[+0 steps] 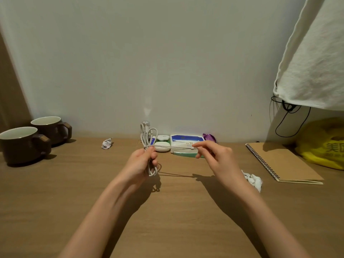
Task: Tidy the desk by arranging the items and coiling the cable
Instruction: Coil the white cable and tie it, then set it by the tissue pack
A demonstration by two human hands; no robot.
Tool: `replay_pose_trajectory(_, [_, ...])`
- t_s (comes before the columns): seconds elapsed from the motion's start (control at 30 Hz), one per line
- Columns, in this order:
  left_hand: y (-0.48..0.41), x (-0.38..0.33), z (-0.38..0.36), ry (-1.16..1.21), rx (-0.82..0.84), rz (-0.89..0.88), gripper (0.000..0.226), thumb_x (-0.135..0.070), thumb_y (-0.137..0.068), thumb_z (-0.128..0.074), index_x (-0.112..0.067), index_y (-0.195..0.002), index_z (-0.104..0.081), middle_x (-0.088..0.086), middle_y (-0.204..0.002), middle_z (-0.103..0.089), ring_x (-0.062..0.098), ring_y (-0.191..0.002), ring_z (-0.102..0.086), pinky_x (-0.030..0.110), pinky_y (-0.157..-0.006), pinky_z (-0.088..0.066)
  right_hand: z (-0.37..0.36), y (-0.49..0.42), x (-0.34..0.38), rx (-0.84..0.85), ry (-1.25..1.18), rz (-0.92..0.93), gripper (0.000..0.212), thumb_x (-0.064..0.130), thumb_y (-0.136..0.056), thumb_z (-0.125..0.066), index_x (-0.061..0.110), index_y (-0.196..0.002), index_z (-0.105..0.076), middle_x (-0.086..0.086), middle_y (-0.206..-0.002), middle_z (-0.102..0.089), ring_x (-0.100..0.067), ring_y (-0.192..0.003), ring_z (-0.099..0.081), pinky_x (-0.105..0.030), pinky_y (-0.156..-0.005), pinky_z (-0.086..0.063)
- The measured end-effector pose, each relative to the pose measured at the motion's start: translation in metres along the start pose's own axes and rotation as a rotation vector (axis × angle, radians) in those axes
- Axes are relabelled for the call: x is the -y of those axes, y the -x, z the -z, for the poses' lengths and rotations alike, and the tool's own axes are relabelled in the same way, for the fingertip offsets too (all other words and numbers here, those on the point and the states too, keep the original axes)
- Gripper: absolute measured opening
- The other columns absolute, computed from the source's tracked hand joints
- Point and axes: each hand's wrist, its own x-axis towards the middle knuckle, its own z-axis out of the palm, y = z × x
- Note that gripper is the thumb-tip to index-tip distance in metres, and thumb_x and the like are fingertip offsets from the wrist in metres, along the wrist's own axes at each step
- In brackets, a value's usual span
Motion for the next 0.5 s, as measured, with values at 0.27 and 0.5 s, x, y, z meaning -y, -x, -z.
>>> replay_pose_trajectory(0.27, [0.004, 0.007, -0.015, 0.097, 0.088, 0.103, 0.011, -0.009, -0.094, -0.044, -0.009, -0.083, -0.045, -0.003, -0.054, -0.035, 0.006, -0.041, -0.034, 0.018, -0.038, -0.036, -0.008, 0.003, 0.009, -0.087, -0.079, 0.052, 0.005, 0.02, -0.088, -0.065, 0.019, -0.092, -0.069, 0.013, -0.085, -0.068, -0.007, -0.081, -0.065, -0.027, -0.069, -0.054])
replay_pose_trajectory(0.5, [0.016, 0.02, -0.024, -0.128, 0.211, 0.13, 0.018, -0.026, -0.084, -0.062, -0.009, -0.08, -0.058, -0.005, -0.052, -0.04, 0.006, -0.042, -0.037, 0.015, -0.042, -0.038, -0.02, 0.007, 0.019, -0.238, -0.074, 0.081, 0.002, 0.021, -0.086, -0.068, 0.022, -0.088, -0.067, 0.011, -0.084, -0.062, -0.009, -0.078, -0.059, -0.022, -0.063, -0.051])
